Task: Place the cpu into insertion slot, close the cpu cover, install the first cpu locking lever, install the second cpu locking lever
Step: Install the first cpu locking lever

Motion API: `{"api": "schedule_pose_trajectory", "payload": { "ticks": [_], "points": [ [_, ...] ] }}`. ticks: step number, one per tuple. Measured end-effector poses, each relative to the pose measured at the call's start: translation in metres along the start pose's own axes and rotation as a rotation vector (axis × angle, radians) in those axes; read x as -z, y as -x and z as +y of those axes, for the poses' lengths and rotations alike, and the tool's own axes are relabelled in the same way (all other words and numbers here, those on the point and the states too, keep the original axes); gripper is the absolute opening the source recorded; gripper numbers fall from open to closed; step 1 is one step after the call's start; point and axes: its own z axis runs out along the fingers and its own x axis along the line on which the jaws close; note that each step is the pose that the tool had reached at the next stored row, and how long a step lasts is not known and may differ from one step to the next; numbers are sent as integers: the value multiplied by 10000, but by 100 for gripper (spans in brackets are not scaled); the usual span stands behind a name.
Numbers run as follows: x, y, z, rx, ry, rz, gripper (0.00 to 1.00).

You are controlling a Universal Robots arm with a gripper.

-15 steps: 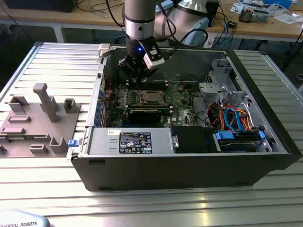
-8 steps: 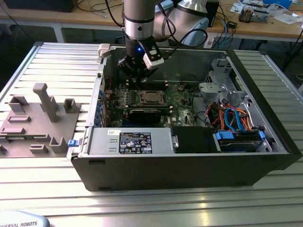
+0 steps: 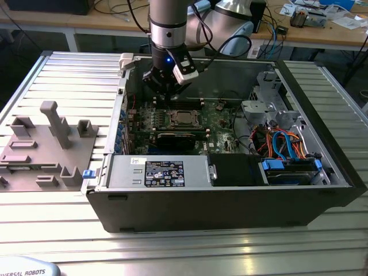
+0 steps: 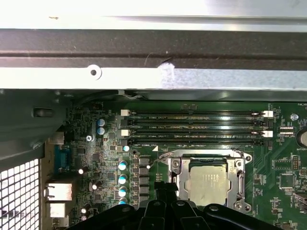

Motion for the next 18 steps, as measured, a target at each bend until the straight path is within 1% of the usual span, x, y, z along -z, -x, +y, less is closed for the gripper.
{"api": "schedule_pose_trajectory", "payload": {
  "ticks": [4,13,18],
  "points": [
    [-6,-14,0,1,0,1,11],
    [-9,-22,1,-2,1,-1,11],
    [-11,-57,19,5,-1,0,11]
  ]
}}
